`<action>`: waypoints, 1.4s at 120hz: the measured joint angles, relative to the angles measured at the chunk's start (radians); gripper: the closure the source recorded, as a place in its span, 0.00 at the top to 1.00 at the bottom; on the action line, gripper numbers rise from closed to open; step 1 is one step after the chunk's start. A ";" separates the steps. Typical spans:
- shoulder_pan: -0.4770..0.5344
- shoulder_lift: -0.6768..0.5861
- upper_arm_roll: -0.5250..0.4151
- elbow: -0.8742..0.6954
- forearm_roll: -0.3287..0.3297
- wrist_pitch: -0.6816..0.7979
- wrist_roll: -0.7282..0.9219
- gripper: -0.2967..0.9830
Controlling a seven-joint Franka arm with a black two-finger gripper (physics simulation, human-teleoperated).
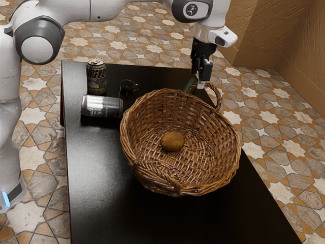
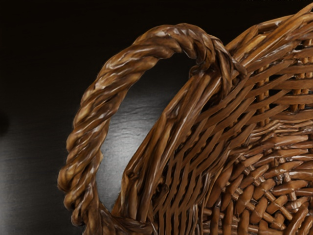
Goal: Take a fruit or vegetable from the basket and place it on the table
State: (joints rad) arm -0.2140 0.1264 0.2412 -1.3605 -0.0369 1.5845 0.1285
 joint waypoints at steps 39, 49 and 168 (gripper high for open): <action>0.000 0.000 0.020 -0.001 -0.032 0.000 0.001 0.77; 0.010 -0.001 0.003 0.010 -0.032 0.002 0.002 0.77; -0.063 0.132 -0.197 -0.071 0.078 0.021 0.066 0.77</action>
State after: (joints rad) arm -0.2771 0.2587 0.0445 -1.4319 0.0411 1.6051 0.1949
